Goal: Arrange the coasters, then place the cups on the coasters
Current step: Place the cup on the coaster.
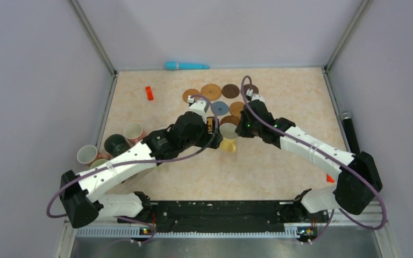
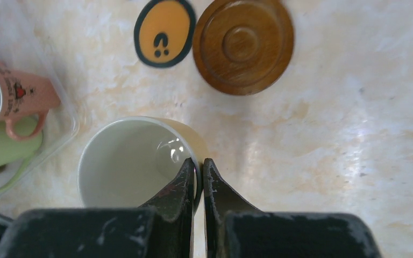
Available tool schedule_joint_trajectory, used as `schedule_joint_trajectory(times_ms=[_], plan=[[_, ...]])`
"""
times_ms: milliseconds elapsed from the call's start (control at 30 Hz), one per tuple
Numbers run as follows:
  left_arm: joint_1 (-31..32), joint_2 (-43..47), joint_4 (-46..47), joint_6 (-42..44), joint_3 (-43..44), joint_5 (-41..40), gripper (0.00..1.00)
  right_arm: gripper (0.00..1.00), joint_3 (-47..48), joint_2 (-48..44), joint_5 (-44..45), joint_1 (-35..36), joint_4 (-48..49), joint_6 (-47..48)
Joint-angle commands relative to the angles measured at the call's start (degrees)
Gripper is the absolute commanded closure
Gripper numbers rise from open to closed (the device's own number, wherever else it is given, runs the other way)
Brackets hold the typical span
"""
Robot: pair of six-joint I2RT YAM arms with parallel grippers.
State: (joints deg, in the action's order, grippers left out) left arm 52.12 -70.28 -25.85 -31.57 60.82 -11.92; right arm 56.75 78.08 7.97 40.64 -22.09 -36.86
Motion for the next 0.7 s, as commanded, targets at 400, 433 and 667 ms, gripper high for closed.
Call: schedule_joint_trajectory(times_ms=[400, 433, 667], plan=[[0.02, 12.02, -14.65, 15.87, 2.01, -22.28, 0.01, 1.0, 28.91, 11.19, 5.49, -17.95, -3.49, 12.48], [0.08, 12.32, -15.66, 17.05, 1.98, -23.89, 0.01, 1.0, 31.18, 13.14, 5.8, -18.61, -3.68, 13.1], [0.09, 14.37, -17.48, 20.29, -1.02, -23.94, 0.01, 1.0, 42.65, 26.88, 8.77, -21.46, -3.27, 16.86]])
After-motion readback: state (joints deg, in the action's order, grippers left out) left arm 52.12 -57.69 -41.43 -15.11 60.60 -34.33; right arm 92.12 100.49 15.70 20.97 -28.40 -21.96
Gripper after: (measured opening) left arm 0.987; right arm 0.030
